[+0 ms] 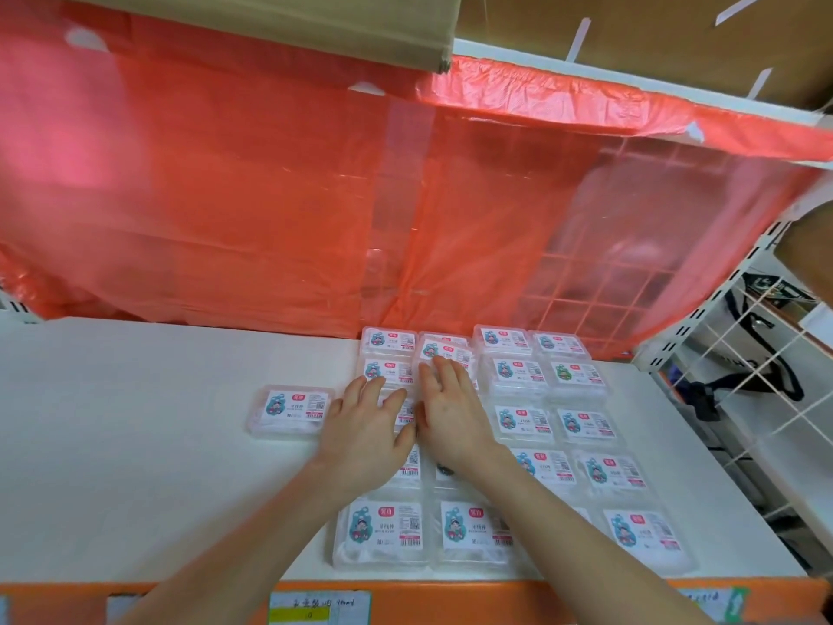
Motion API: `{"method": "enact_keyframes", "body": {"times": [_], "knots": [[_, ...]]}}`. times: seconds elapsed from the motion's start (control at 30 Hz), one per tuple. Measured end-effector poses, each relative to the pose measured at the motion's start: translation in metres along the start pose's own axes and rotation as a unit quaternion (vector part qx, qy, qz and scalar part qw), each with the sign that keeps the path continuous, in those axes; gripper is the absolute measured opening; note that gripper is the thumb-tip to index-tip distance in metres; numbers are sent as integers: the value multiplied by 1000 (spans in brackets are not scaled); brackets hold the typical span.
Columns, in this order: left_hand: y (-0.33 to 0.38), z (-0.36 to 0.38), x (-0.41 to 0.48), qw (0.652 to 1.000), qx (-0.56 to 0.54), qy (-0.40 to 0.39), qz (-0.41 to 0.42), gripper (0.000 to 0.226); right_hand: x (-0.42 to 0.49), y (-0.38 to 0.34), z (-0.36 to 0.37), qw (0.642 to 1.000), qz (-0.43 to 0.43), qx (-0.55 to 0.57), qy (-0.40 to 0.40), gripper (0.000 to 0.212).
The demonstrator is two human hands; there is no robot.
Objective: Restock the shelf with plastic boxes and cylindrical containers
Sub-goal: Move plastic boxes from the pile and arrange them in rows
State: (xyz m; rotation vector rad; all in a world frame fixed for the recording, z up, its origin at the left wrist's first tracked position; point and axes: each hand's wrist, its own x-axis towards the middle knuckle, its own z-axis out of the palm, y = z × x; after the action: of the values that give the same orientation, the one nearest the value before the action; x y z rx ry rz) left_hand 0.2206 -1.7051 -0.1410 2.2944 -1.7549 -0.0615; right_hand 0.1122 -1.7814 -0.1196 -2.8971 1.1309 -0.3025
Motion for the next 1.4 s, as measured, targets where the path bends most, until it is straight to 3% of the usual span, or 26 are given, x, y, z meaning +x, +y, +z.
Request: {"method": "enact_keyframes", "body": {"times": [1.4], "knots": [[2, -6, -3, 1000, 11, -22, -4, 53, 39, 33, 9, 999, 29, -18, 21, 44]]}}
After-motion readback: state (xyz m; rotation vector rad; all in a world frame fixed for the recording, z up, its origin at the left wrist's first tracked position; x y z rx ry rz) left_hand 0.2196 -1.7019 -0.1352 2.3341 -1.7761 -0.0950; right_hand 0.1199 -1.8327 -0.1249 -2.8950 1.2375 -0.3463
